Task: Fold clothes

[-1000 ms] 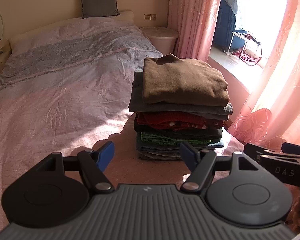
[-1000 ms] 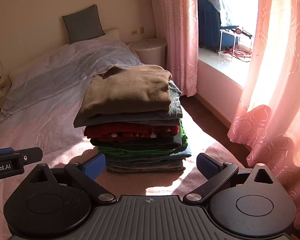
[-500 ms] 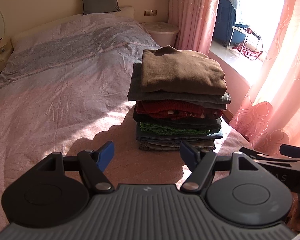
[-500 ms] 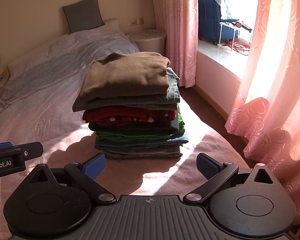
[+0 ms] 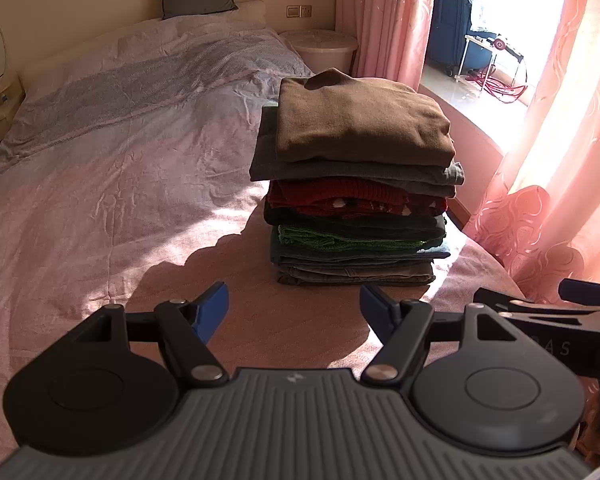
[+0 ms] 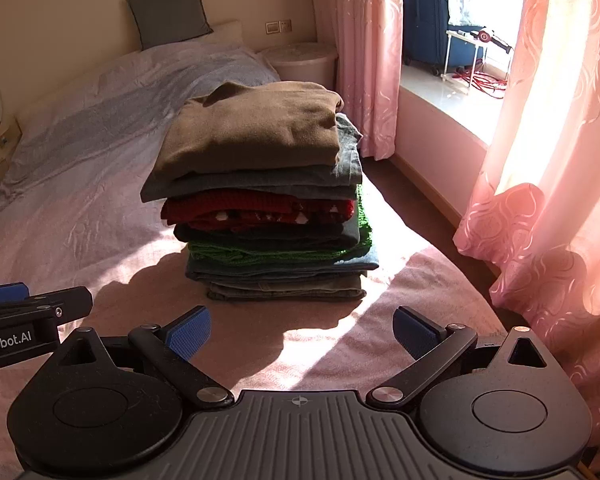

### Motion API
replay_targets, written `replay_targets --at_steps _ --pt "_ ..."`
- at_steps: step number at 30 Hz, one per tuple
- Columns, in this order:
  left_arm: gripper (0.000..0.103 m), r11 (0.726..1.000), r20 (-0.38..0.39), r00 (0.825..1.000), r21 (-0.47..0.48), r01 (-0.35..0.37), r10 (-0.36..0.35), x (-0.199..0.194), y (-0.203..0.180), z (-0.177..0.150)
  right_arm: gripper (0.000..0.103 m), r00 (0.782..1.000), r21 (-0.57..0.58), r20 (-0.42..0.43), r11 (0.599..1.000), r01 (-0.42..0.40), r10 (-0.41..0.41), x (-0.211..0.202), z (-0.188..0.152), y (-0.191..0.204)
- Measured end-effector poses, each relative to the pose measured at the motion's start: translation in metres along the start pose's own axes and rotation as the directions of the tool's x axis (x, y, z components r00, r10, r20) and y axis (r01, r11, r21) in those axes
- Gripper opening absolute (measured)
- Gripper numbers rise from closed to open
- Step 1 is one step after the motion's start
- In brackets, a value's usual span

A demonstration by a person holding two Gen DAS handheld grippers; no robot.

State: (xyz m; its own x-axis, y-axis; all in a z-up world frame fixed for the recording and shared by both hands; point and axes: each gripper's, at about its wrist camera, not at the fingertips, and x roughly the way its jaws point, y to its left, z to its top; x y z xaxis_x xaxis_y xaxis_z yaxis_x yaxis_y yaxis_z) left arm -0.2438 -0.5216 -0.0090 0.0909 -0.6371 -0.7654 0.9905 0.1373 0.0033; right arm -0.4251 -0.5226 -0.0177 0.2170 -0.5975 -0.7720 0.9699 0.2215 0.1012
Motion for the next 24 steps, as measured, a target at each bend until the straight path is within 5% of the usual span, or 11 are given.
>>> replay_targets --at_steps 24 --pt "0.069 1.000 -0.059 0.998 0.009 -0.025 0.025 0.039 -0.005 -0.009 0.100 0.998 -0.007 -0.069 1.000 -0.013 0.013 0.037 -0.001 -0.002"
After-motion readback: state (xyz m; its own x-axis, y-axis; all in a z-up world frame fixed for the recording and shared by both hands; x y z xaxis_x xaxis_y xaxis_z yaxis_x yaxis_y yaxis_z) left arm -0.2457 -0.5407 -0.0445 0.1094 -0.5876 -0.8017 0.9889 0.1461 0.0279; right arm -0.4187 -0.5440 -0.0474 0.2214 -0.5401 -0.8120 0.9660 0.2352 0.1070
